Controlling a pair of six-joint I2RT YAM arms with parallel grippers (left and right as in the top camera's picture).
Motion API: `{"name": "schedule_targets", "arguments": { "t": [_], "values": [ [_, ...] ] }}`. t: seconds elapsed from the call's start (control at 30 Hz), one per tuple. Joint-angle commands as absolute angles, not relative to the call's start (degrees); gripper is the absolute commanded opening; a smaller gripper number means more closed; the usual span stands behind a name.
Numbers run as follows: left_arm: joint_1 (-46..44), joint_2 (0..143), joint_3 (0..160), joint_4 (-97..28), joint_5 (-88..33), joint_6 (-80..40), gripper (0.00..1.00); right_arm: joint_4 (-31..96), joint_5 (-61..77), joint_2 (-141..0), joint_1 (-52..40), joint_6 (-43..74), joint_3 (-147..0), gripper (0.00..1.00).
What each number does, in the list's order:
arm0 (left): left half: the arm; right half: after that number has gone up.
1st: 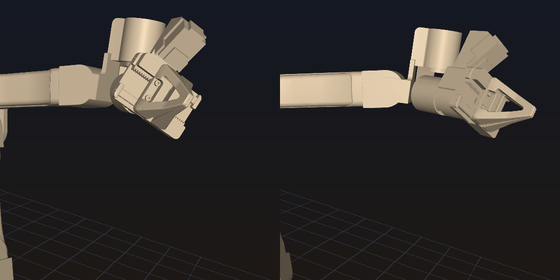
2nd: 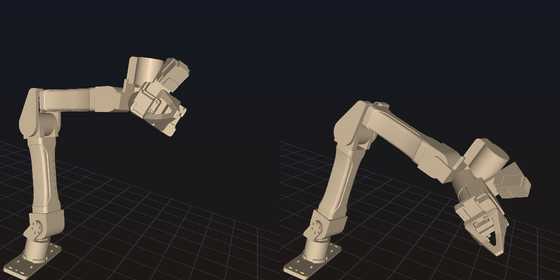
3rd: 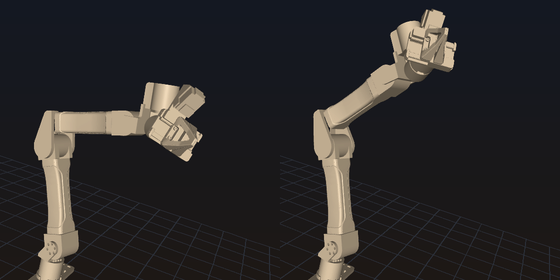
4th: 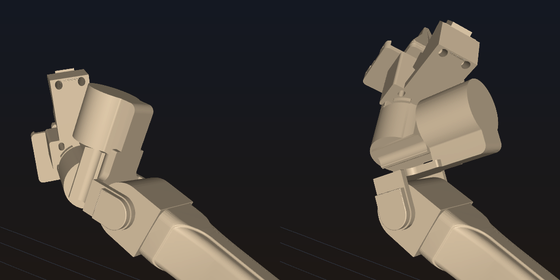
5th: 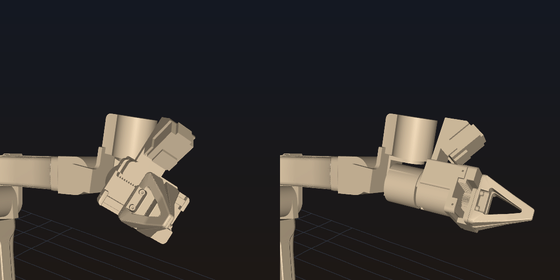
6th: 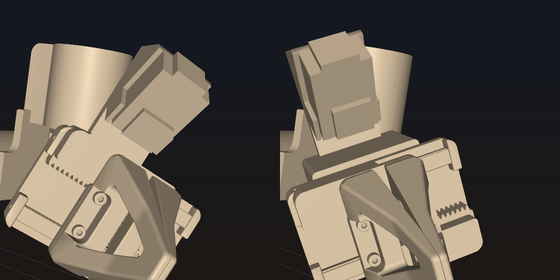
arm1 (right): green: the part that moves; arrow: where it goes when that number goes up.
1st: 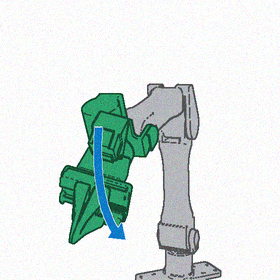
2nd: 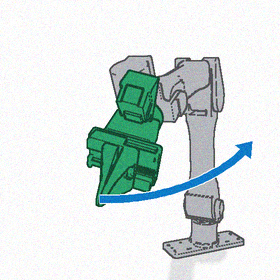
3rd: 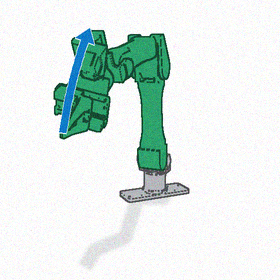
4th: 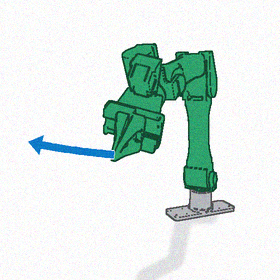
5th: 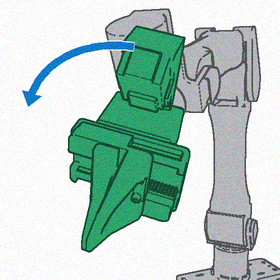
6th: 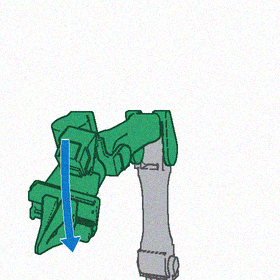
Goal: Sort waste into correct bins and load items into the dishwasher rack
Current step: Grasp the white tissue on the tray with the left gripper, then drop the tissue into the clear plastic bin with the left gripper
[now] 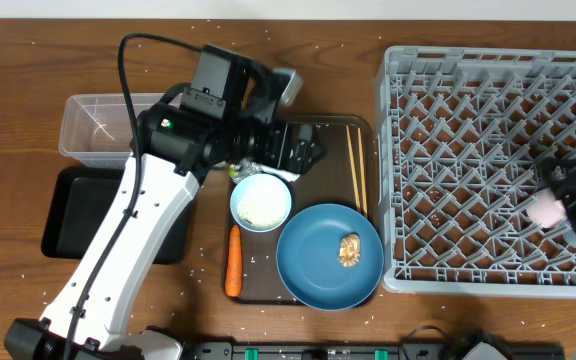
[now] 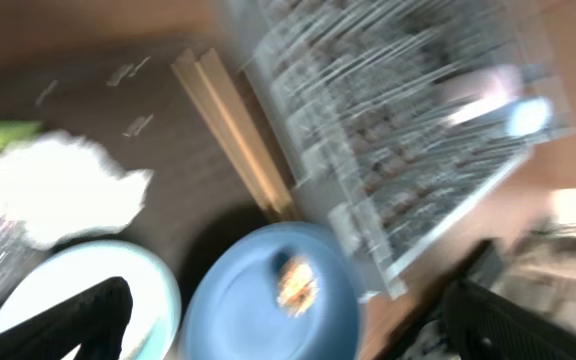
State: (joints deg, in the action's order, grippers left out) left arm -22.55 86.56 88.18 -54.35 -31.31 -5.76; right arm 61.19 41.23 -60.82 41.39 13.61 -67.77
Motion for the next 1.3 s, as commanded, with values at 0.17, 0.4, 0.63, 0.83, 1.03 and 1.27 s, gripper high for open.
{"name": "schedule_targets", "arguments": {
  "t": [0.17,0.4,0.63,0.83,1.03,1.27],
  "values": [
    [-22.3,86.1,87.4,-65.8,-12.3,-5.0,1.0,64.3,35.4,-54.7,25.1,4.9,-67.9,0.64],
    [-22.4,87.3,78.5,-54.1,-6.8,-8.3,0.95,65.0,31.2,-56.1,17.7,6.0,-67.8,0.63],
    [-22.5,93.5,71.0,-34.0,-6.8,-8.2,0.91,65.1,31.3,-58.4,17.2,6.8,-67.8,0.63],
    [-22.5,102.7,71.0,-25.8,-6.7,-7.4,0.89,65.6,31.3,-60.2,17.2,6.8,-67.8,0.63],
    [-22.5,109.0,71.0,-23.6,-6.8,-7.4,0.82,66.0,31.3,-60.9,17.2,6.8,-67.8,0.63],
    [-22.7,111.2,71.0,-22.5,-7.0,-7.4,0.46,66.0,31.3,-60.9,17.2,6.8,-67.8,0.62]
  ]
}}
